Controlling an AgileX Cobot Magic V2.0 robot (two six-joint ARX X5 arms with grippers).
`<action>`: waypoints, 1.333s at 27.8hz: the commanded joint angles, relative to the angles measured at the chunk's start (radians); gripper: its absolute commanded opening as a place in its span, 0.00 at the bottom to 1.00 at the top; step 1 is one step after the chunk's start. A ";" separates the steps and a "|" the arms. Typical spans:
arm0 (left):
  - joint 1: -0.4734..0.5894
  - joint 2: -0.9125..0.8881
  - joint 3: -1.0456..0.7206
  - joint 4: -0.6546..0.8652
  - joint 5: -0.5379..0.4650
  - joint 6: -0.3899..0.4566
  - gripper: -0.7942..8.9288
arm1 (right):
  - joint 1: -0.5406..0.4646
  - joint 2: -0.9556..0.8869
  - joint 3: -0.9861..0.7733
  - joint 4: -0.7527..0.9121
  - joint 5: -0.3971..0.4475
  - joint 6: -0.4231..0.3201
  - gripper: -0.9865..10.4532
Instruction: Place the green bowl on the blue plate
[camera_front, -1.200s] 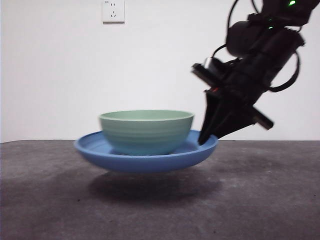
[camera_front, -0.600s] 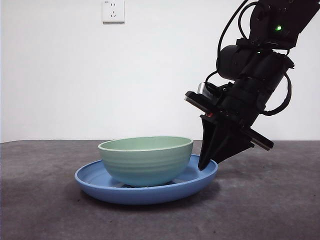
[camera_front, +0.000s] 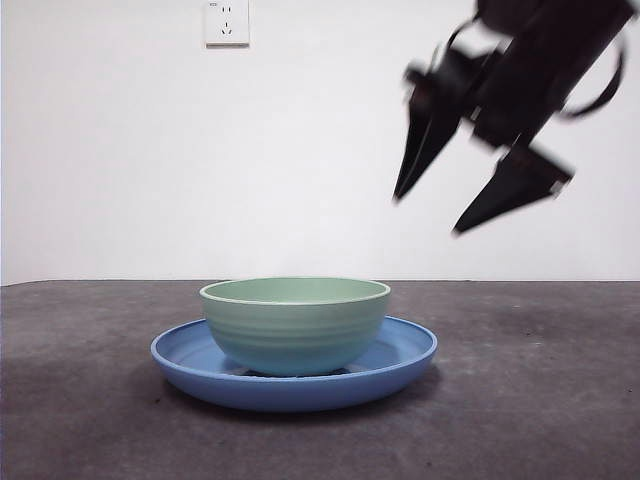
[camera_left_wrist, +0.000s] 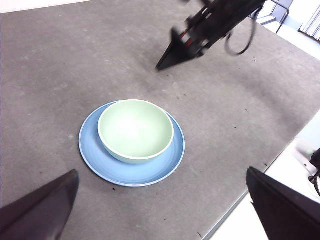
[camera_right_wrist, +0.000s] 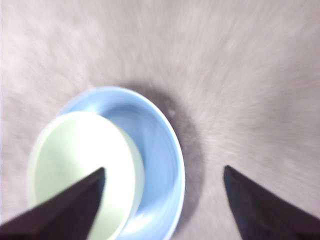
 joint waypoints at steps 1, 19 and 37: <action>-0.006 0.004 0.007 0.009 0.002 -0.002 0.66 | 0.005 -0.108 0.019 -0.053 0.000 -0.047 0.49; -0.006 0.004 0.007 0.010 0.002 -0.002 0.66 | 0.010 -0.701 0.019 -0.553 0.005 -0.212 0.61; -0.006 0.004 0.007 0.010 0.002 -0.002 0.53 | 0.010 -0.783 0.018 -0.561 0.005 -0.239 0.59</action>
